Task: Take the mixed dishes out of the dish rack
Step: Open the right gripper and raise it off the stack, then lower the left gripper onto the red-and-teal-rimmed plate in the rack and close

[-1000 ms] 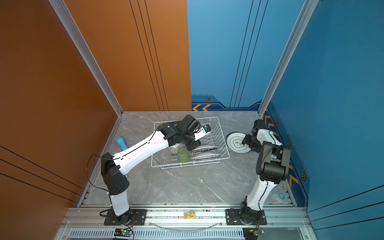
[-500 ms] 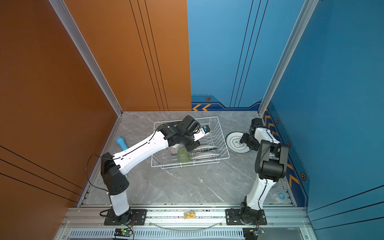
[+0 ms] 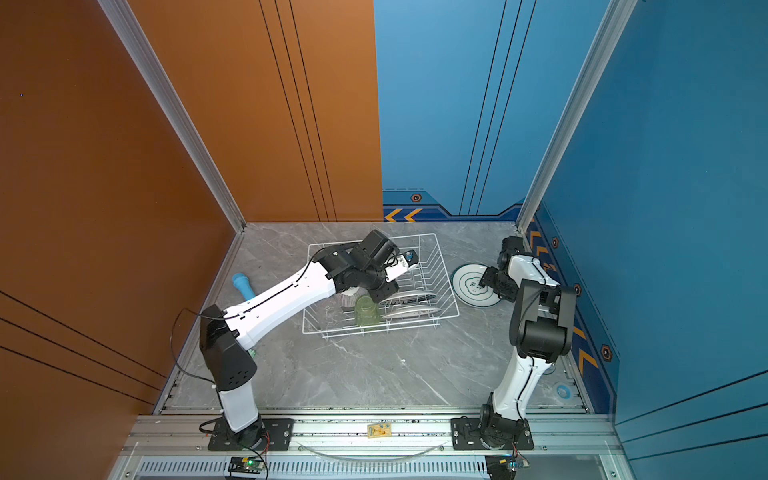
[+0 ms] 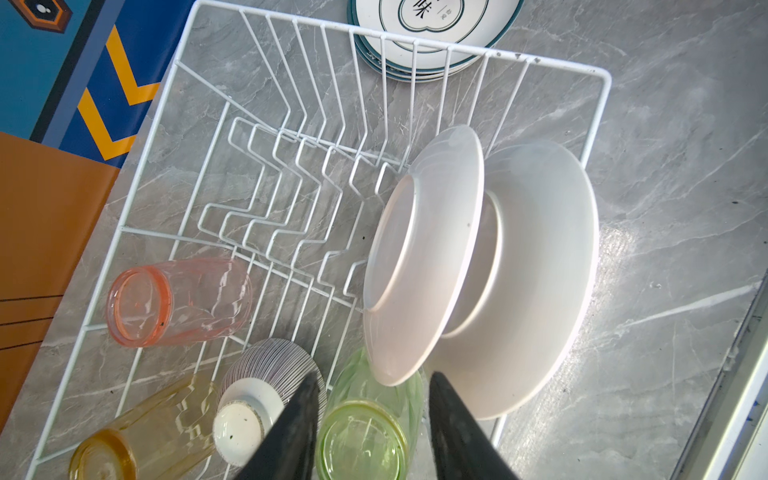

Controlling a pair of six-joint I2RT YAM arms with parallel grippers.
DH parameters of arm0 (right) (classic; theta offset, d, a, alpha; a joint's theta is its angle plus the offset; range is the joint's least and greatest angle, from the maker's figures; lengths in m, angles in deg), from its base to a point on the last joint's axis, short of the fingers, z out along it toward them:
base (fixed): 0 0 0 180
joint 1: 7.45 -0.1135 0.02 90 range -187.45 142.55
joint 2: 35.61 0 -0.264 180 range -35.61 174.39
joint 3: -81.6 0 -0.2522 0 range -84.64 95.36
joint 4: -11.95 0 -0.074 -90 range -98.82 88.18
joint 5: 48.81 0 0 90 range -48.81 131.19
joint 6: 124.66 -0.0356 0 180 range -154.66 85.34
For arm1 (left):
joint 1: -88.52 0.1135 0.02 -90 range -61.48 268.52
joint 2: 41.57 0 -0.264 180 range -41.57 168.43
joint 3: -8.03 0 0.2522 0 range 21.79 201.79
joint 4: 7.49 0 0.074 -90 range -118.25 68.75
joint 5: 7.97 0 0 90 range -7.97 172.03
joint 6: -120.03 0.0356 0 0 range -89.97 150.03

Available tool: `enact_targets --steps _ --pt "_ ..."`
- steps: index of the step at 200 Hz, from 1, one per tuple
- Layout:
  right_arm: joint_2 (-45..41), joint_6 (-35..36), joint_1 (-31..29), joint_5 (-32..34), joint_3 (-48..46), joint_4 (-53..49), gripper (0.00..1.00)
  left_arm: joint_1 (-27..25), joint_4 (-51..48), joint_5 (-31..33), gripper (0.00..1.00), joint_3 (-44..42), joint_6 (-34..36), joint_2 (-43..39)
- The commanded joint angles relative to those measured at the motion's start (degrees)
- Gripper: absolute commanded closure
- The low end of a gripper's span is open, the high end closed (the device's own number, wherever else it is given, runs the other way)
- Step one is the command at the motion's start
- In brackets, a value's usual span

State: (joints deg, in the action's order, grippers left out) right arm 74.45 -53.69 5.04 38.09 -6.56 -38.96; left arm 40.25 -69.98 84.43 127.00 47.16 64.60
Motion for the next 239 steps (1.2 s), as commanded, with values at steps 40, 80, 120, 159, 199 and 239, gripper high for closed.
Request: enact_targets --steps 40,80,120,159,199,239 --pt "2.06 0.90 -1.24 0.88 1.92 -2.14 0.23 0.50 -0.86 0.07 0.55 -1.05 -0.66 -1.67" --pt "-0.49 1.14 -0.38 1.83 0.88 -2.51 0.23 0.42 -0.79 -0.41 0.55 -1.36 -0.64 -1.76" --pt "-8.01 1.00 2.06 -0.23 -1.66 -2.51 0.23 -0.54 -0.84 -1.36 0.56 -1.17 0.52 -1.52" --pt "-15.68 1.19 1.86 -3.50 -3.41 -3.44 0.23 -1.30 -0.84 -3.00 0.57 0.18 1.20 -0.22" --pt "-21.11 0.75 0.87 -6.66 -4.45 -4.10 0.23 -2.04 -0.80 -4.41 0.57 2.37 2.91 2.49" --pt "-24.76 0.83 -0.28 -8.23 -4.84 -4.69 0.23 -2.18 -0.84 -5.08 0.57 4.26 4.29 5.27"
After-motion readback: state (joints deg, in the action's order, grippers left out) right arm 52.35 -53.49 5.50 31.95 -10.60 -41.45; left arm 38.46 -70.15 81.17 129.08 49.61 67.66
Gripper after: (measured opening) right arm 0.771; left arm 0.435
